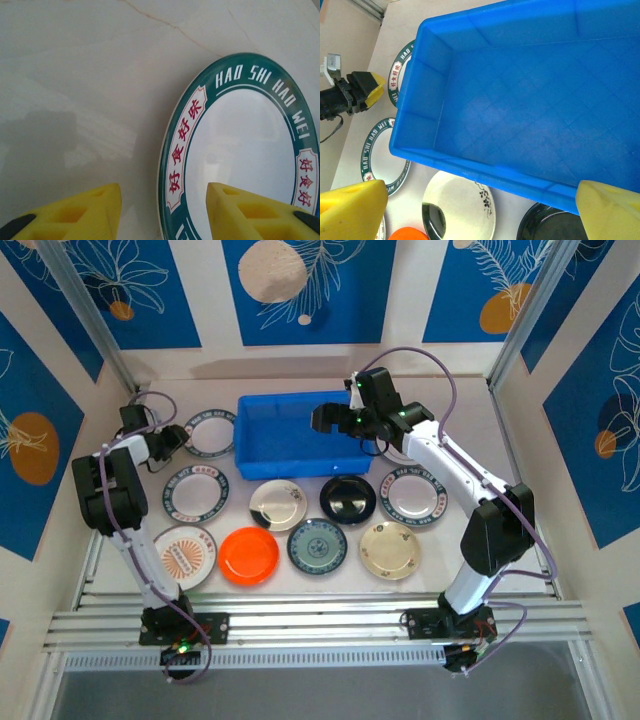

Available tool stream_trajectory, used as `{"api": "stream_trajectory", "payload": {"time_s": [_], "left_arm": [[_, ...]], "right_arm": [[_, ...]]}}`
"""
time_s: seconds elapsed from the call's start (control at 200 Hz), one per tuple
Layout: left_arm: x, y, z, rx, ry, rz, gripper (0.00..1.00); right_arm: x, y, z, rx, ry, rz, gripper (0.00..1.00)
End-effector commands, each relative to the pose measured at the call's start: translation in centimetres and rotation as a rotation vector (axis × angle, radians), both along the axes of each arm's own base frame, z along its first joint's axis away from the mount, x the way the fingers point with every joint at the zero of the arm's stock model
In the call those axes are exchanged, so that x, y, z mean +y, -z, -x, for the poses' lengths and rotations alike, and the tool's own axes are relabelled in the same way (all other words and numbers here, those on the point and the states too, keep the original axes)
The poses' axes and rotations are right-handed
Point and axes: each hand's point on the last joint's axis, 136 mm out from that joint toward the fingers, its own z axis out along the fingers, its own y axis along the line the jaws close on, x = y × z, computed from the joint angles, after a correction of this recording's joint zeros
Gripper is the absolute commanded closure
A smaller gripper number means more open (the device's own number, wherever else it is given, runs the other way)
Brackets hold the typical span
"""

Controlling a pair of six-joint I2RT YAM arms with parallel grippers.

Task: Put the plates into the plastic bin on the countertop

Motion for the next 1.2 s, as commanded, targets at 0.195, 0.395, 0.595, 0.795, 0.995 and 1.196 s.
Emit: {"api": "stream_trajectory", "payload": {"time_s": [0.195, 0.395, 0.595, 0.795, 0.995, 1.196], "left_arm": [[-0.5, 1.8, -0.6, -0.037, -0.007, 0.108, 0.58], [-0.8, 2.4, -0.8, -0.041, -0.011, 0.146, 0.64], [-1.0, 3.3, -0.8, -0.024, -0.011, 0.16, 0.7], [-1.2, 3.9, -1.1, -0.012, -0.015, 0.16, 0.77], [-1.3, 3.6, -1.4, -0.008, 0.003, 0.134, 0.88], [-1.1, 1.2, -1.6, -0.064, -0.017, 0.125, 1.0]], "right_arm": [[0.1, 0.3, -0.2, 0.018, 0.001, -0.011, 0.03], [-0.2, 0.8, -0.3, 0.042, 0.008, -0.036, 0.04], [-0.5, 1.1, -0.4, 0.048, 0.011, -0.041, 0.04], [-0.6, 1.1, -0.3, 0.05, 0.016, -0.044, 0.04], [-0.8, 1.1, -0.1, 0.051, 0.018, -0.044, 0.04], [-0.6, 0.5, 0.2, 0.042, 0.01, -0.053, 0.05]]}}
